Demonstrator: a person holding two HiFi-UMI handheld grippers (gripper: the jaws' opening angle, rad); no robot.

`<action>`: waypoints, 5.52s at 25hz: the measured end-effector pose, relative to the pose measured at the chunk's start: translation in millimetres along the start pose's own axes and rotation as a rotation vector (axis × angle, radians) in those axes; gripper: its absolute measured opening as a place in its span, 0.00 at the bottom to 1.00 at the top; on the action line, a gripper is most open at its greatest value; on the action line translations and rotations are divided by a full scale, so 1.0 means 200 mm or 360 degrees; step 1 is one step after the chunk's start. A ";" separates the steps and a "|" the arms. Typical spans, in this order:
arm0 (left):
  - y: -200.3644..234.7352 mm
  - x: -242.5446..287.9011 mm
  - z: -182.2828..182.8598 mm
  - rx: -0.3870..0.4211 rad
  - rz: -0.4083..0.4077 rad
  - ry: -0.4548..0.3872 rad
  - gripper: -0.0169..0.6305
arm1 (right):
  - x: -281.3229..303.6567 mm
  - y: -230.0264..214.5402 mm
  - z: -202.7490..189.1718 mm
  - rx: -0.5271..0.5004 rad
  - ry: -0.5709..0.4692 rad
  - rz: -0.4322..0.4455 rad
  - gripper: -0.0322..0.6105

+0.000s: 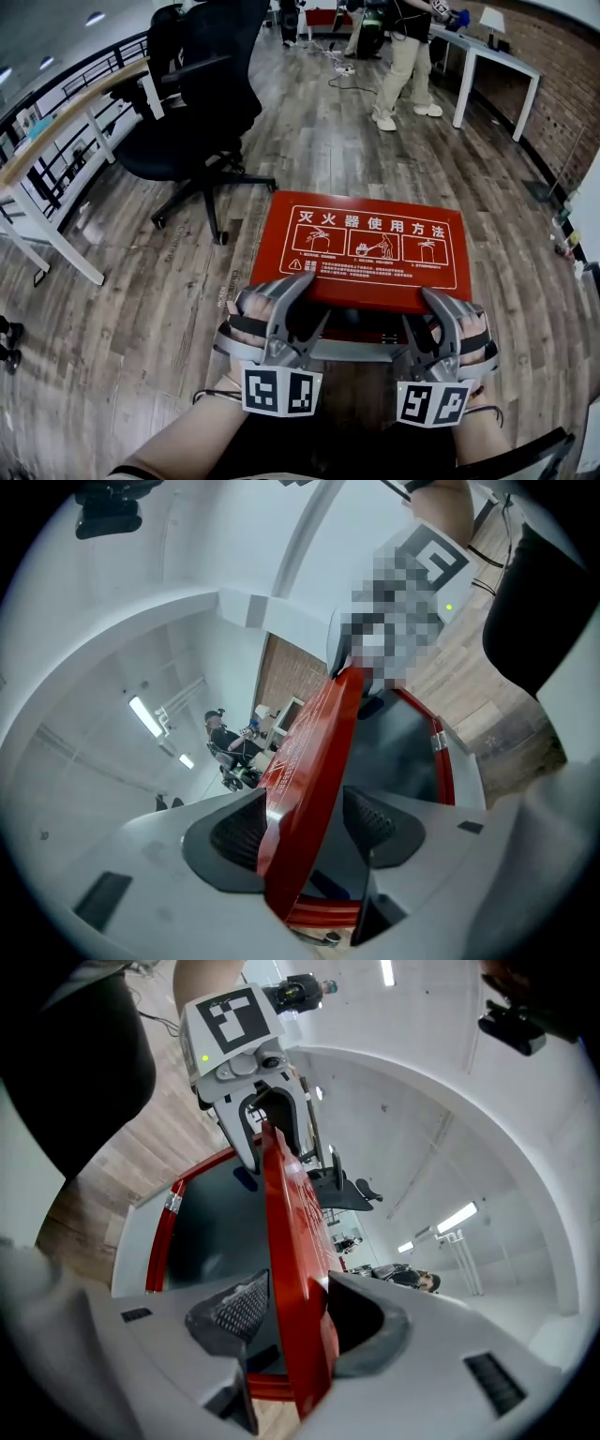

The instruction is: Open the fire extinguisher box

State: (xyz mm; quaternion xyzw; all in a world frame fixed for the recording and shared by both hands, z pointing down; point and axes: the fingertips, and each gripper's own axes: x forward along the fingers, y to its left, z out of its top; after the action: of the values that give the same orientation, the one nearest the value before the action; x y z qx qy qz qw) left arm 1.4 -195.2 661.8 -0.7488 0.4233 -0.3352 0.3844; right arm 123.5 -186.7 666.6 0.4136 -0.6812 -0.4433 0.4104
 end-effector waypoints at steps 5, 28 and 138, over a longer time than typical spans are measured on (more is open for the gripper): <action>0.00 -0.02 -0.01 0.0032 0.0022 0.0017 0.37 | -0.02 0.01 0.02 0.0115 -0.0010 0.0108 0.35; 0.37 -0.06 0.21 0.0194 0.0124 -0.0127 0.27 | -0.09 -0.42 0.13 0.0081 -0.0094 0.0054 0.26; 1.09 1.39 -0.16 -0.0627 -0.1028 0.0510 0.18 | 1.43 -1.09 -0.27 0.0641 0.0180 0.1347 0.17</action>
State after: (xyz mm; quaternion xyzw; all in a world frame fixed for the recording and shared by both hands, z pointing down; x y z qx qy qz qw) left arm 8.8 -528.7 539.4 -0.8407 0.2771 -0.4637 0.0379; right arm 125.6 -523.3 529.6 0.1943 -0.8390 -0.0727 0.5030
